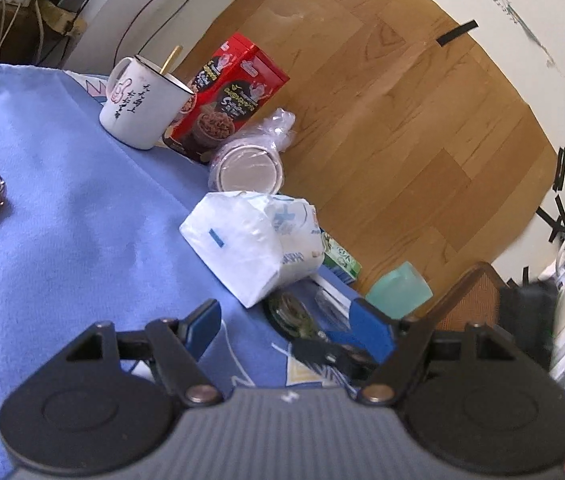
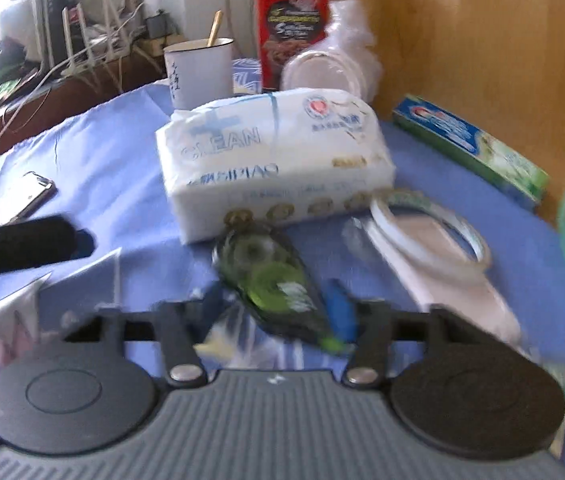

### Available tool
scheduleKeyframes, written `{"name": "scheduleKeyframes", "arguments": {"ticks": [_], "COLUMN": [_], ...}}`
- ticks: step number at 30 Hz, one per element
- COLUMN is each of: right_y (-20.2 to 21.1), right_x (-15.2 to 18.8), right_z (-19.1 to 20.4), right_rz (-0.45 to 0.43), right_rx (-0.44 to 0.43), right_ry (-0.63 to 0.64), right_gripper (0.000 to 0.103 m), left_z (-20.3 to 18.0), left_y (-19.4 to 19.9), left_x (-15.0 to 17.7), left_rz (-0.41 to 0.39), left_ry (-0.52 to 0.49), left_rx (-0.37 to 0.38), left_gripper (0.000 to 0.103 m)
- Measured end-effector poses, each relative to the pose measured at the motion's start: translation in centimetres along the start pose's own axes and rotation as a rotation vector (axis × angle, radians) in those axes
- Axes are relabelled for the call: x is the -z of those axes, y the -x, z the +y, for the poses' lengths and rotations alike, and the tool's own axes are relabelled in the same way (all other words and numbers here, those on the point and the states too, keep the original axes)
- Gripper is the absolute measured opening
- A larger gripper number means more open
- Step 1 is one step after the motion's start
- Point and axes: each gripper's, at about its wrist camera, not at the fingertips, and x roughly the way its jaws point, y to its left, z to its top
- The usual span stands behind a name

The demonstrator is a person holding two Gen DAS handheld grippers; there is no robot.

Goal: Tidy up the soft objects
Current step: 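Grasp the green correction tape with the right gripper, then carry the correction tape into the tin and open the right gripper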

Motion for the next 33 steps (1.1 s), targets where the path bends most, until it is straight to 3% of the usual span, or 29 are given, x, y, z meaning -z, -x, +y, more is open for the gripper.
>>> {"name": "scheduleKeyframes", "arguments": {"ticks": [4, 7, 12, 15, 17, 18, 21, 23, 28, 33], "right_y": [3.7, 5.5, 8.0, 8.8, 9.5, 10.0, 11.8, 13.4, 17.9, 22.1], "right_x": [3.8, 6.2, 9.2, 10.6, 11.4, 11.8, 12.5, 12.9, 14.0, 16.1], "right_z": [1.8, 2.6, 1.7, 1.7, 1.6, 1.7, 1.8, 1.7, 0.4, -3.3], "right_rz": [-0.044, -0.092, -0.160, -0.192, -0.216, -0.227, -0.271, -0.326, -0.467, -0.564], "right_rx": [0.015, 0.020, -0.034, -0.056, -0.068, -0.059, 0.011, 0.067, 0.259, 0.440], "right_ry": [-0.076, -0.152, -0.351, -0.420, -0.442, -0.439, -0.400, -0.384, -0.357, -0.410], "right_gripper": [0.039, 0.039, 0.039, 0.039, 0.039, 0.039, 0.039, 0.039, 0.039, 0.039], "left_z": [-0.3, -1.0, -3.6, -5.2, -6.3, -6.7, -8.4, -10.7, -18.7, -27.2], "left_y": [-0.7, -2.3, -2.8, -3.3, -3.8, -4.0, -4.7, -5.1, -6.9, -10.0], "left_x": [0.0, 0.2, 2.1, 3.9, 4.8, 5.1, 5.4, 5.6, 6.6, 9.6], "left_rz": [0.049, 0.185, 0.320, 0.401, 0.437, 0.454, 0.473, 0.468, 0.467, 0.505], "left_ry": [-0.019, -0.065, -0.120, -0.108, -0.116, -0.113, -0.096, -0.136, -0.267, -0.374], "left_rx": [-0.006, 0.031, 0.114, 0.156, 0.157, 0.155, 0.187, 0.212, 0.338, 0.452], "left_gripper": [0.073, 0.073, 0.071, 0.057, 0.036, 0.032, 0.032, 0.032, 0.032, 0.032]}}
